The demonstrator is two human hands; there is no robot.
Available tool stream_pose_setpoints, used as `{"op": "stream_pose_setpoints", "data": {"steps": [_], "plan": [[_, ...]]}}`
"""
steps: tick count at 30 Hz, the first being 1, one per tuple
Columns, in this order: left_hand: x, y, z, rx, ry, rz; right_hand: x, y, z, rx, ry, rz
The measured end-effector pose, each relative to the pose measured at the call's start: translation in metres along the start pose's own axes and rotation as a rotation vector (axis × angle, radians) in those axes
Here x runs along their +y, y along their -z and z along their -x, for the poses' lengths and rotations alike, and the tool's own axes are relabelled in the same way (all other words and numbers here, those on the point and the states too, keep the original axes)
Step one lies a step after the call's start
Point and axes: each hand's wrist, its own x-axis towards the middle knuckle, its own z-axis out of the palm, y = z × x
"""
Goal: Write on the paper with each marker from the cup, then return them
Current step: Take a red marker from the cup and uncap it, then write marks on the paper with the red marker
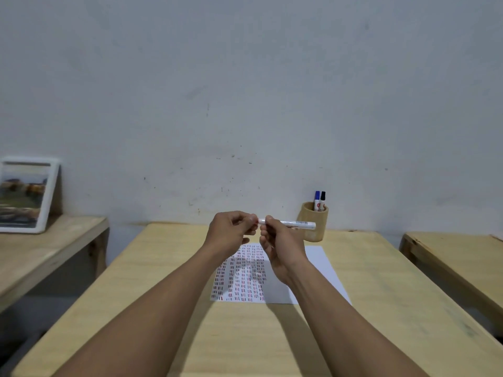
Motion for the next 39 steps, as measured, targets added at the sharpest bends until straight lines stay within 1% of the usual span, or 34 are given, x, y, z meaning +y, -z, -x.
{"op": "stream_pose_setpoints", "data": {"steps": [2,4,9,12,14,19,24,27,30,34,36,39], "plan": [[-0.007,0.007,-0.003,0.029,0.022,-0.017,0.005,0.000,-0.005,0.015,0.013,-0.014],[-0.013,0.016,-0.005,0.067,0.035,-0.070,0.010,0.002,-0.011,0.031,0.024,0.042],[-0.037,0.040,-0.015,0.260,0.070,-0.358,0.023,0.005,-0.024,0.038,0.023,0.194],[-0.054,0.049,-0.021,0.304,0.104,-0.463,0.031,0.005,-0.031,0.034,0.016,0.244],[-0.065,0.050,-0.025,0.291,0.119,-0.531,0.034,0.007,-0.035,0.024,0.021,0.282],[-0.089,0.049,-0.031,0.206,0.104,-0.785,0.038,0.014,-0.044,0.013,0.043,0.371],[-0.094,0.049,-0.031,0.184,0.097,-0.887,0.040,0.021,-0.043,0.000,0.071,0.429],[-0.087,0.049,-0.022,0.191,0.112,-0.867,0.038,0.024,-0.040,-0.001,0.092,0.477],[-0.084,0.049,-0.004,0.178,0.107,-0.884,0.033,0.031,-0.036,0.005,0.122,0.567],[-0.089,0.054,0.021,0.107,0.107,-0.959,0.032,0.046,-0.029,0.007,0.151,0.717],[-0.093,0.057,0.027,0.071,0.112,-0.995,0.035,0.055,-0.027,0.043,0.210,0.831],[-0.104,0.062,0.029,-0.024,0.154,-1.100,0.037,0.065,-0.024,0.105,0.261,0.972]]}}
